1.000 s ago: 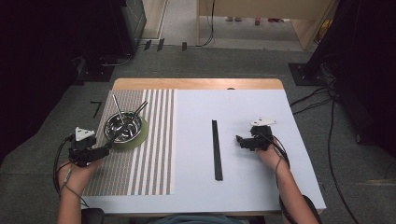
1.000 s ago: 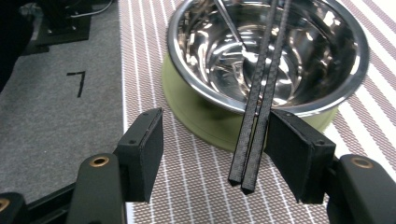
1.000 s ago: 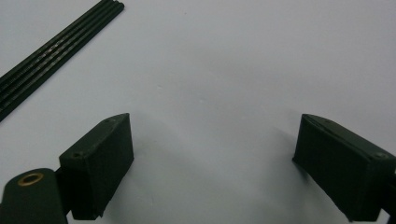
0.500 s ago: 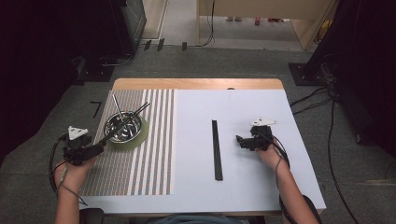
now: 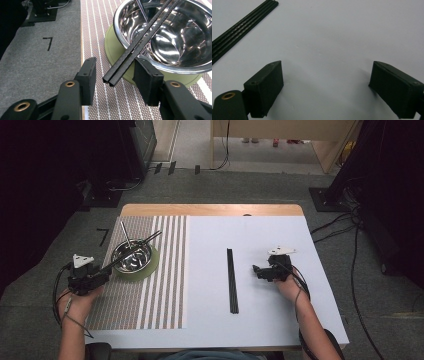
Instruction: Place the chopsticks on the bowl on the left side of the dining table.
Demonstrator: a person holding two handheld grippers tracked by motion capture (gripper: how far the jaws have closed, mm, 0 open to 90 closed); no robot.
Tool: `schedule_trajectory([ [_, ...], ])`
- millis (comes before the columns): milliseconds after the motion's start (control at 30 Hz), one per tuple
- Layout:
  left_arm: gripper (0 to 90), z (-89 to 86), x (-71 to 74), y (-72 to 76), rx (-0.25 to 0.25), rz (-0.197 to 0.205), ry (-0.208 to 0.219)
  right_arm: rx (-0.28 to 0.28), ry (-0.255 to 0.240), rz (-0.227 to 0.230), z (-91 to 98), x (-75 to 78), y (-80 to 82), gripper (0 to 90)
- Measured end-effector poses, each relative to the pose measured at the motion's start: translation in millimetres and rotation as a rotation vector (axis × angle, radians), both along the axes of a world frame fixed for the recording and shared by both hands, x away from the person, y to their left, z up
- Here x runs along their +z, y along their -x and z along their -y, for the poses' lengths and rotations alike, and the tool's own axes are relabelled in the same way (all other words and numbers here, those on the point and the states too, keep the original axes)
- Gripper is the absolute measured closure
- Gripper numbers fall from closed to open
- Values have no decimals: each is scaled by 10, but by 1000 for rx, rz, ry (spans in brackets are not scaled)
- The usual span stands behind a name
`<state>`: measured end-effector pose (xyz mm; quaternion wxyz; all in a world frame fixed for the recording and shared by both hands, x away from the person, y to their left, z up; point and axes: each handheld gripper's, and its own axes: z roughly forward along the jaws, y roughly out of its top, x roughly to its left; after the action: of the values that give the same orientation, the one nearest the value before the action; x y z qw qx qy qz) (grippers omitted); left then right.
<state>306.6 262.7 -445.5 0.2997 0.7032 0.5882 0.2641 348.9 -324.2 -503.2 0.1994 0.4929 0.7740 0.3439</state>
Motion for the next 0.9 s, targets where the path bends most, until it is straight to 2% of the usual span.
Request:
schedule_trajectory([
  [133,540,-9,2,-14,2,19,9,-1,0,0,-1,0,0,112],
  [367,543,-31,-19,-42,-3,10,23,0,0,1,1,-1,-1,112],
  [700,525,-70,-16,-102,6,21,47,0,0,0,0,-1,-1,112],
  [767,511,-84,-3,-110,14,27,64,1,0,1,1,-1,-2,112],
  [900,459,-101,14,-110,22,-2,87,0,0,1,0,-1,-1,112],
])
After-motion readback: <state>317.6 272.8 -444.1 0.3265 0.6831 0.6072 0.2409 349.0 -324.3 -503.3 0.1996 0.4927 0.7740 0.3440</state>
